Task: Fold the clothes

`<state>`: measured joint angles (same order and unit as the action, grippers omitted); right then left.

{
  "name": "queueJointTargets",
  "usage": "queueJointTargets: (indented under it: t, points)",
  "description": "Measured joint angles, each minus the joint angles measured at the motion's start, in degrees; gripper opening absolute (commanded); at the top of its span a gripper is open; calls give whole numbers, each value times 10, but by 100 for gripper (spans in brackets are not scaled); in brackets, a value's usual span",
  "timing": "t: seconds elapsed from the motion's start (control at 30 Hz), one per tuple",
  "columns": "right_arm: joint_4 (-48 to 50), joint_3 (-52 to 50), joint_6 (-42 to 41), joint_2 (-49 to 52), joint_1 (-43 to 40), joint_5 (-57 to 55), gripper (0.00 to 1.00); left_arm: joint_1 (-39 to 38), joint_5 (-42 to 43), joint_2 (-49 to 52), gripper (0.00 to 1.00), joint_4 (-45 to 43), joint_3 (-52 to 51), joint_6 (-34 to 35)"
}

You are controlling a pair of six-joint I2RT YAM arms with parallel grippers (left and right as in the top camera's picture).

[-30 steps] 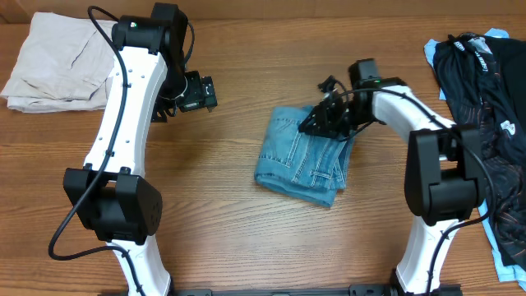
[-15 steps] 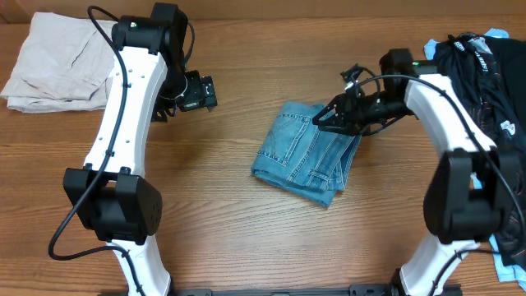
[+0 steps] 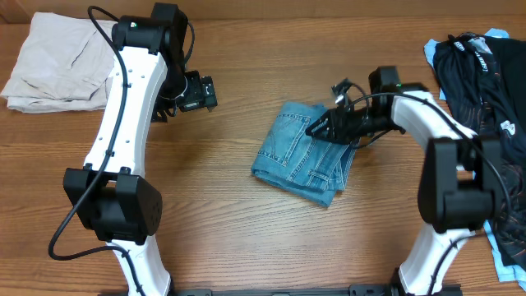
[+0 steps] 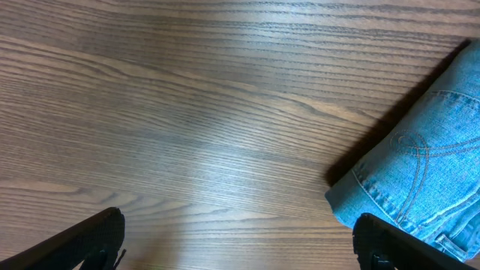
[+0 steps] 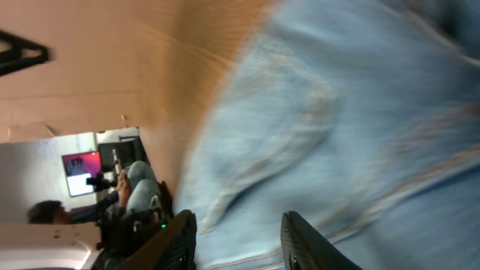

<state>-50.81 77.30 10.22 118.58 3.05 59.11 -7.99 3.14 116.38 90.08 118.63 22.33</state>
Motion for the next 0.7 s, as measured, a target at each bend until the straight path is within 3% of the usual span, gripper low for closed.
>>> queueJointTargets:
  t: [0.27,0.4,0.57,0.7]
  points:
    - [1,-4,-12,64,-11,26,30,0,0,0,100,3,-1,0]
    - [-45,-2,-16,63,-19,31,30,0,0,0,100,2,-8,0]
    - [-105,3,-25,-4,-39,22,42,0,0,0,100,1,-20,0]
    - [-141,18,-26,-105,-38,22,41,0,3,0,100,-12,-20,0]
